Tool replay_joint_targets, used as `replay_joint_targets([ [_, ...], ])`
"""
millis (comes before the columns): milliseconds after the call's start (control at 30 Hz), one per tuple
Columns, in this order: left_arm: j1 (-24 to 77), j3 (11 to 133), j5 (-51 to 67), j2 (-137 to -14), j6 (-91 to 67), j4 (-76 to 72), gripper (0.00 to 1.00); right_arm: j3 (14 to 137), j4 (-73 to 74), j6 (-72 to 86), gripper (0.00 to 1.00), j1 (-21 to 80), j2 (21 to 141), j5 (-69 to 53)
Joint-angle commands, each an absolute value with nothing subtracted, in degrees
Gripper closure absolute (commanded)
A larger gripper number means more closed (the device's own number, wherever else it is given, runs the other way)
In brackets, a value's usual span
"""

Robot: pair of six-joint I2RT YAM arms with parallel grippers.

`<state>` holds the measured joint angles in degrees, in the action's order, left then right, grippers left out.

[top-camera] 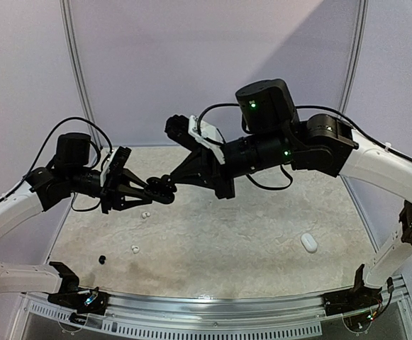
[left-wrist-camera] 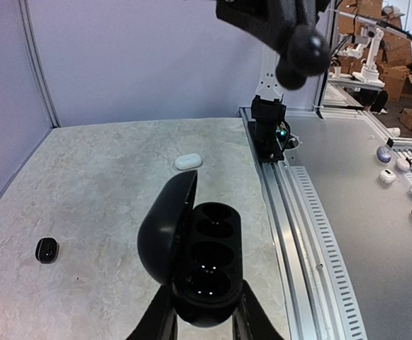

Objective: Insert the wireless bluetooth earbuds into the charging case

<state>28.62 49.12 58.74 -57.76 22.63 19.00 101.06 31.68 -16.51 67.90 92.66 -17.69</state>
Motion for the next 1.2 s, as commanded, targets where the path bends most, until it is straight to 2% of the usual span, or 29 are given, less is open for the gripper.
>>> replay_joint_targets([
  [0,29.8,51.1,57.7,-57.7,23.6,21.5,1.00,105.8,37.7,-20.8,1.00,68.4,97.1,-15.0],
  [467,30.4,51.3,55.4,-57.5,24.4,22.0,1.00,110.7,43.5,-26.1,1.00,68.4,102.3,-8.9],
  [1100,31.0,50.0,55.4,-56.7,23.8,17.6,1.00,111.0,43.6,-27.5,1.00,68.4,104.7,-5.4],
  [1167,31.1,49.9,55.7,-56.6,24.0,17.2,1.00,111.1,43.6,-27.6,0.97,68.4,104.8,-5.0],
])
